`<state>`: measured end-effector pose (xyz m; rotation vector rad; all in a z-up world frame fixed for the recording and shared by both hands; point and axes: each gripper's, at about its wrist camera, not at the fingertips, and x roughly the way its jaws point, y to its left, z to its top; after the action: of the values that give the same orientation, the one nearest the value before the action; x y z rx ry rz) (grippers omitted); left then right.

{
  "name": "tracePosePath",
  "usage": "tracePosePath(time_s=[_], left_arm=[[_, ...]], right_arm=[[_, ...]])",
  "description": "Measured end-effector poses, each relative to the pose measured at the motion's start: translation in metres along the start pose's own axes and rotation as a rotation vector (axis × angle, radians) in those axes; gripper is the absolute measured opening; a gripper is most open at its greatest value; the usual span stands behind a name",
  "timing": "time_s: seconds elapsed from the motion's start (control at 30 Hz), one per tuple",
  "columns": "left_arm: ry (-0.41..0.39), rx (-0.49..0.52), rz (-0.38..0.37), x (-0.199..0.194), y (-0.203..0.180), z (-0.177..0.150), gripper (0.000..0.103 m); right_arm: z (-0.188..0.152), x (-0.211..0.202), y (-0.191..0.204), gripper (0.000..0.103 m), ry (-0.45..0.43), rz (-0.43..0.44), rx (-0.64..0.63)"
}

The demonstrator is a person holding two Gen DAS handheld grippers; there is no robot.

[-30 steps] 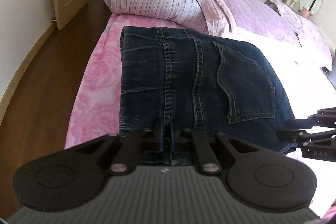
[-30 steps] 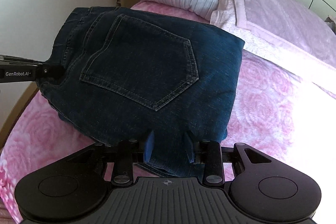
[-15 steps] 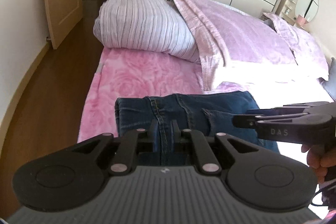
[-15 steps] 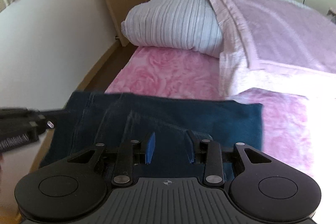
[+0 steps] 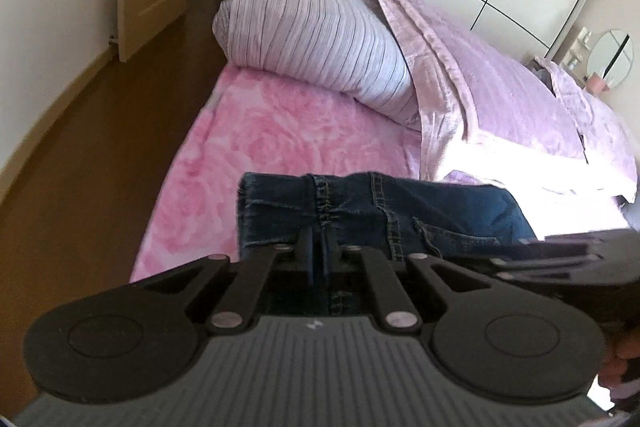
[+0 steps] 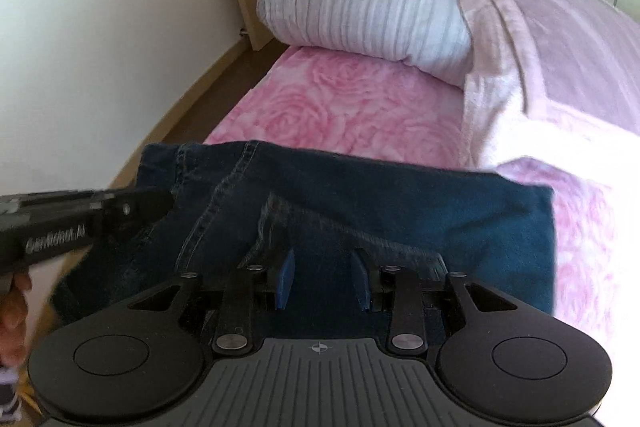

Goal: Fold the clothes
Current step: 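Lower the folded jeans onto the dark blue garment stack with both grippers, then open both grippers and release the jeans on the stack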

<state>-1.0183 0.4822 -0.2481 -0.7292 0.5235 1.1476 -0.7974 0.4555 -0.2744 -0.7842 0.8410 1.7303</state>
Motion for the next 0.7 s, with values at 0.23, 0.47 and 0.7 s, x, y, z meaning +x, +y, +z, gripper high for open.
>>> tracePosePath(time_s=[0.23,0.47,0.7], left_arm=[[0.095,0.138,-0.015,-0.059,-0.031,-0.035,0.004],[0.148,0.074,0.054,-0.038,-0.025,-0.074,0.005],[0.098,0.084,0.101,-0.052,-0.039,-0.072,0.004]], right_arm=[[-0.069,-0.086,-0.002,0.035,0.011,0.039,-0.036],[-0.104,-0.068,-0.003,0.035,0.085,-0.003,-0.049],[-0.106,-0.081,0.004,0.035,0.045,-0.031,-0.059]])
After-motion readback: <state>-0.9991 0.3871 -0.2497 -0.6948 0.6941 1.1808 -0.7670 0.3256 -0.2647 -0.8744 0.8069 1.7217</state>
